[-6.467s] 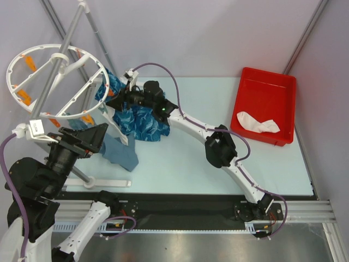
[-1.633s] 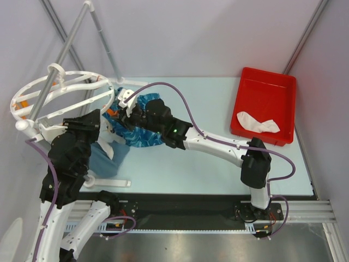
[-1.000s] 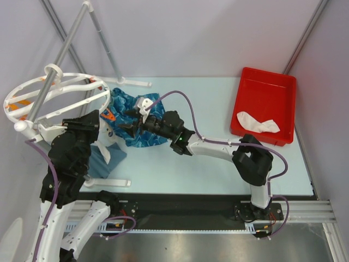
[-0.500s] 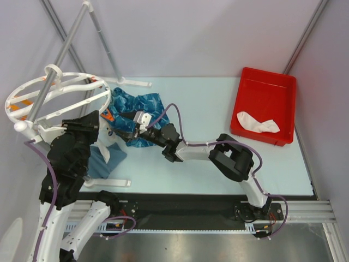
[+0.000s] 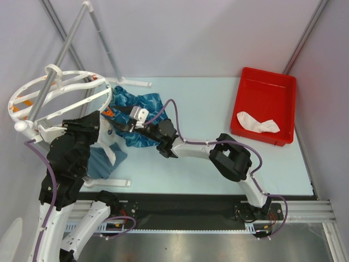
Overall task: Clip the socks to the hanger
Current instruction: Open the clamp at the hanger.
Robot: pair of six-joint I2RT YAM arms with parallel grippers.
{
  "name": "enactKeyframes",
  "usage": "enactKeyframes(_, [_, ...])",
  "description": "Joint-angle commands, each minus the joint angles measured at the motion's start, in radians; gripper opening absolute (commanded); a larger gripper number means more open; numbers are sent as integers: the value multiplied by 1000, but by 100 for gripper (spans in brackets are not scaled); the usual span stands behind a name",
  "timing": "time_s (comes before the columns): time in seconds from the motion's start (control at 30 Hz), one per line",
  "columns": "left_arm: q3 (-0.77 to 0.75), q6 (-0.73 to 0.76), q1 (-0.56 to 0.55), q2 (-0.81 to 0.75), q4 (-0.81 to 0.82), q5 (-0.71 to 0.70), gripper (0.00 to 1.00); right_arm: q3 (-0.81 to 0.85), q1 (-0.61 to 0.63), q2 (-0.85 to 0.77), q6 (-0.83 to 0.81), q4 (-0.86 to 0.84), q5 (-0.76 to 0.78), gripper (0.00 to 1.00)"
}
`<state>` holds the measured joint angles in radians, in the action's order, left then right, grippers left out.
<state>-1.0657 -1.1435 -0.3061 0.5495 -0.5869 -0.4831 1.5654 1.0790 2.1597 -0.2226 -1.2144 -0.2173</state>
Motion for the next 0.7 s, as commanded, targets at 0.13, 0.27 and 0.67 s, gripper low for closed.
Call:
enactKeyframes(0.13, [-11, 11, 4, -5, 41, 17, 36, 56, 2, 28, -31, -2, 21, 53])
enactKeyframes(0.27, [-11, 10, 4, -5, 41, 18, 36, 76, 7, 40, -27, 16, 28, 53])
enactKeyframes(0.67, [-10, 11, 4, -17, 35, 14, 37, 97, 9, 54, -14, 38, 59, 43])
